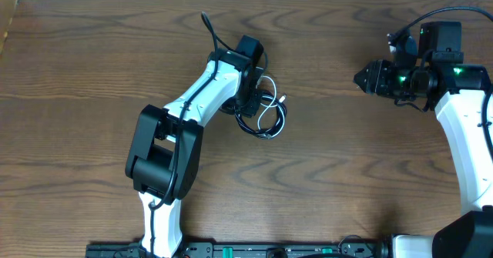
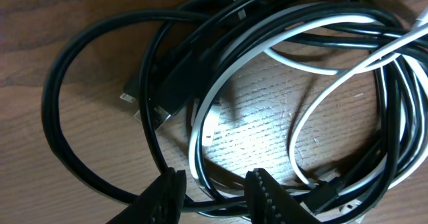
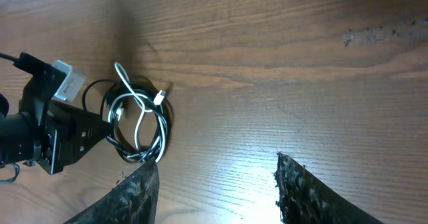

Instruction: Untangle cables

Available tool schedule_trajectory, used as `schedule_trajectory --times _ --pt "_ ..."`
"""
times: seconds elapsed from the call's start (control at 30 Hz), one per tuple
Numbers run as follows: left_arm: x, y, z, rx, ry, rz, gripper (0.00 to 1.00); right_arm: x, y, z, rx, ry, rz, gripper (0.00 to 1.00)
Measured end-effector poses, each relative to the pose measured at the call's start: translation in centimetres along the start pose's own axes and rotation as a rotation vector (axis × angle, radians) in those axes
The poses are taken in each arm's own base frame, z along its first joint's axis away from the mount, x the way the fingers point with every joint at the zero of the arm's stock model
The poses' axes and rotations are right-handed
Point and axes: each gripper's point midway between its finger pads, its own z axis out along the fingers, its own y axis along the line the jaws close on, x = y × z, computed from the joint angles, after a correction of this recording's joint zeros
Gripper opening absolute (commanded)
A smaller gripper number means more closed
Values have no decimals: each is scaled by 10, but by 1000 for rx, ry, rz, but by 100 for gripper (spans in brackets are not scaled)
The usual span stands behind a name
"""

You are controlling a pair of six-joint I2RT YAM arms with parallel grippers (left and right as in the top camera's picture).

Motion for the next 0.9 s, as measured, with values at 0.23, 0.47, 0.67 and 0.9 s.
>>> schedule_trajectory --times 0.23,0.47,0.67,0.9 --pt "0 3 20 -13 25 -2 34 0 0 0 0 0 -4 53" --pt "3 5 28 -19 47 -17 24 1 -1 0 3 3 -5 54" --pt "4 4 27 -17 56 -47 8 1 -1 0 3 3 -13 57" --pt "11 1 7 -9 102 -79 7 0 5 0 -28 0 -28 60"
